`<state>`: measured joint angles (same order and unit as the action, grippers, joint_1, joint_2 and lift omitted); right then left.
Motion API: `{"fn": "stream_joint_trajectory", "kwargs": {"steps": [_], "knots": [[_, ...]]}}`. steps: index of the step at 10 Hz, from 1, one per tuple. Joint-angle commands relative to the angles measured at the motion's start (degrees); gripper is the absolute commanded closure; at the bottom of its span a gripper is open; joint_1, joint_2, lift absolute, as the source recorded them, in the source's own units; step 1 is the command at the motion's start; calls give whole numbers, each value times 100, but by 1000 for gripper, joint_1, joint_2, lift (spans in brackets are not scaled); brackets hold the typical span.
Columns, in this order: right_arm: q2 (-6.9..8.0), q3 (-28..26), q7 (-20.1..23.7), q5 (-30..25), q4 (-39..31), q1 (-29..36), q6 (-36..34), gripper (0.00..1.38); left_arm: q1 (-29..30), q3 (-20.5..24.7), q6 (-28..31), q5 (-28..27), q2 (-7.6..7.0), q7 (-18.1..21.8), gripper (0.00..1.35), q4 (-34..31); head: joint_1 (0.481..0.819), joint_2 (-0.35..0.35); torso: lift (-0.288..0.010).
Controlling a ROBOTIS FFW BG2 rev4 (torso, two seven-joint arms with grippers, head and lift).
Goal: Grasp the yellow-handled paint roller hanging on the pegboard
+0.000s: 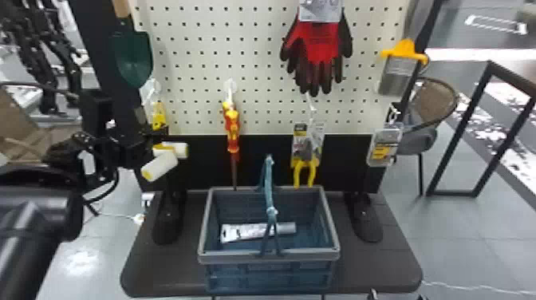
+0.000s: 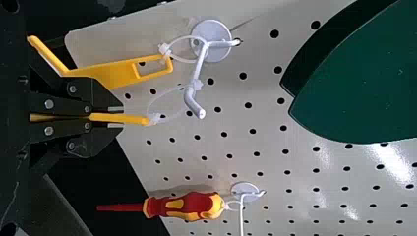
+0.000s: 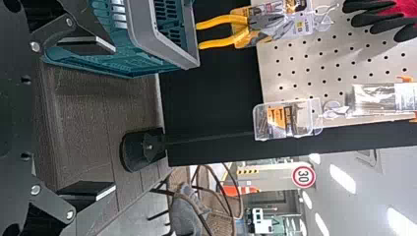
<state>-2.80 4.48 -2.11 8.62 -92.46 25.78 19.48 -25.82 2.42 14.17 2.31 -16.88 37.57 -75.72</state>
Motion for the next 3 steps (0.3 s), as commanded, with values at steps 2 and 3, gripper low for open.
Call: {"fn": "stream_joint_trajectory", "kwargs": {"steps": [2,3], "knots": [[-1,0,0,9,9,-2,-6,300,16,22,25,50,9,4,1216,-31,549,0,-100],[-1,0,0,9,9,-2,3,300,24,13,33,50,9,4,1216,-31,549,0,-100]]}}
